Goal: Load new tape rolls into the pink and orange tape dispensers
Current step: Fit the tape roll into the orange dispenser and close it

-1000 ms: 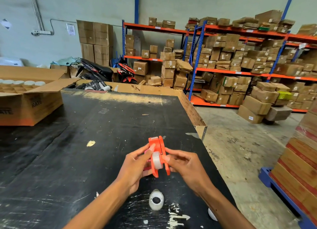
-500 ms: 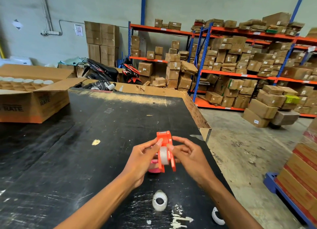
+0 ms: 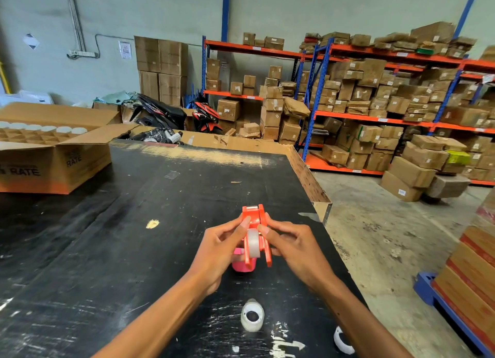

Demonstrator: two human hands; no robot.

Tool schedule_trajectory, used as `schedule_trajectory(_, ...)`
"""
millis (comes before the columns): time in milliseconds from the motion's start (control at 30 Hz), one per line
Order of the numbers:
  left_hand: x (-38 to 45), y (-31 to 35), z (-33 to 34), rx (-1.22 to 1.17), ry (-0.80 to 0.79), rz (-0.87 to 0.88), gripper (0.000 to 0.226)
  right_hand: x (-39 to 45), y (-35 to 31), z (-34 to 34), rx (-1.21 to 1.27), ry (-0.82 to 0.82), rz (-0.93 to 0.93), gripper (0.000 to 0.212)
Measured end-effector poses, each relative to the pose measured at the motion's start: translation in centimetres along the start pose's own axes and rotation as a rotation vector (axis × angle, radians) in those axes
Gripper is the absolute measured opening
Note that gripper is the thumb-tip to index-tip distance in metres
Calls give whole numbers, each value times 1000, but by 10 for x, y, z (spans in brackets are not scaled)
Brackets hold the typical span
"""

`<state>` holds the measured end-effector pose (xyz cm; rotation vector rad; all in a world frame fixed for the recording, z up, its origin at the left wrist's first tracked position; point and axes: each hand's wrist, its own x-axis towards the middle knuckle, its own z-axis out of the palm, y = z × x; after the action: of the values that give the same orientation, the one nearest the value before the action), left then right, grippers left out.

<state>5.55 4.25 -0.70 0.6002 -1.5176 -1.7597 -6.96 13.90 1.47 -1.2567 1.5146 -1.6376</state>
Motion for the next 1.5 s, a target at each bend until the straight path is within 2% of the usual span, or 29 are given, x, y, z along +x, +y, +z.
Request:
schedule_trajectory(233, 0, -3, 1, 61, 12, 39, 33, 1, 10, 3, -128, 31, -50, 20)
schedule_trajectory(400, 3, 2, 10, 51, 44, 86, 41, -4, 15, 24, -84, 314, -174, 21)
schedule_trajectory(867, 6, 11, 15, 52, 22, 107, 33, 3, 15, 34, -158, 486, -214, 33)
schedule_trajectory(967, 8, 14, 13, 66, 37, 97, 32, 6, 9, 26, -238, 394, -196, 37)
schedule_trajectory(1100, 11, 15, 6, 89, 58, 92, 32, 8, -6, 7, -335, 265, -216, 18)
schedule_trajectory(1267, 10, 11, 5, 97, 60, 80, 34, 7, -15, 4, -555, 72, -160, 33)
schedule_trajectory(1500, 5, 11, 5, 143, 31, 82, 33, 14, -23, -2, -482, -20, -204, 9)
